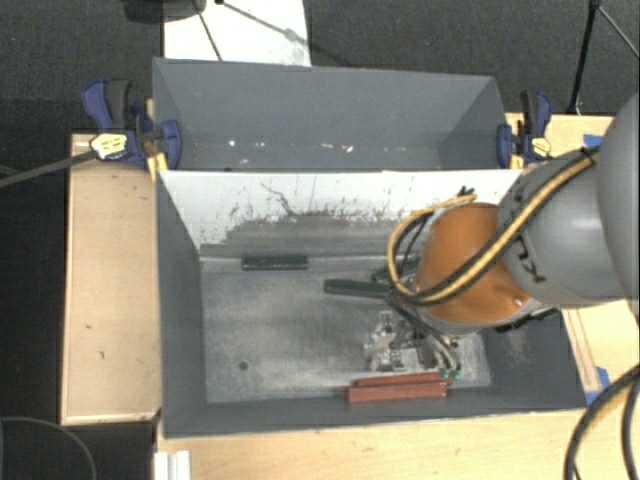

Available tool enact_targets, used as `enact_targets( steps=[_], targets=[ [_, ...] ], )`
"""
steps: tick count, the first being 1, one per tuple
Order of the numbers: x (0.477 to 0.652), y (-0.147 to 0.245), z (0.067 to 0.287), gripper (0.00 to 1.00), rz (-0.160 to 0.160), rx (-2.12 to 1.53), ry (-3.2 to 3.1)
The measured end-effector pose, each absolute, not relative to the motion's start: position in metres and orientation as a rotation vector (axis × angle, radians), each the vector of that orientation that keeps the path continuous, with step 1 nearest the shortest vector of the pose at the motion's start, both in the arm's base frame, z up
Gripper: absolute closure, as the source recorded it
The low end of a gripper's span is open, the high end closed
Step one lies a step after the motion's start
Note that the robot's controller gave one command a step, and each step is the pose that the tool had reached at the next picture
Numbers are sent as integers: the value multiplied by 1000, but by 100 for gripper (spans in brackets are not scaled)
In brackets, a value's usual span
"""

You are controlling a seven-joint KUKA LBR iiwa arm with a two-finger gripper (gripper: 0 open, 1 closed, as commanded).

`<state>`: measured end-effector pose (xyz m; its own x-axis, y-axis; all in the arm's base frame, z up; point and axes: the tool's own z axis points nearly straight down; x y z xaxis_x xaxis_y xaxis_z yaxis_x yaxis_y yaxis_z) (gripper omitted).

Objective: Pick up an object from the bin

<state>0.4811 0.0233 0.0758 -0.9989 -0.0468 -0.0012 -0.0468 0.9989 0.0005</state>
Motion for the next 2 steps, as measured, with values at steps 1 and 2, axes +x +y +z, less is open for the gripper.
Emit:
enact_targets(
  steps=[1,2],
  targets=[
    [490,24,80,0,2,-72,3103],
    [490,24,80,0,2,-74,3105]
  ],
)
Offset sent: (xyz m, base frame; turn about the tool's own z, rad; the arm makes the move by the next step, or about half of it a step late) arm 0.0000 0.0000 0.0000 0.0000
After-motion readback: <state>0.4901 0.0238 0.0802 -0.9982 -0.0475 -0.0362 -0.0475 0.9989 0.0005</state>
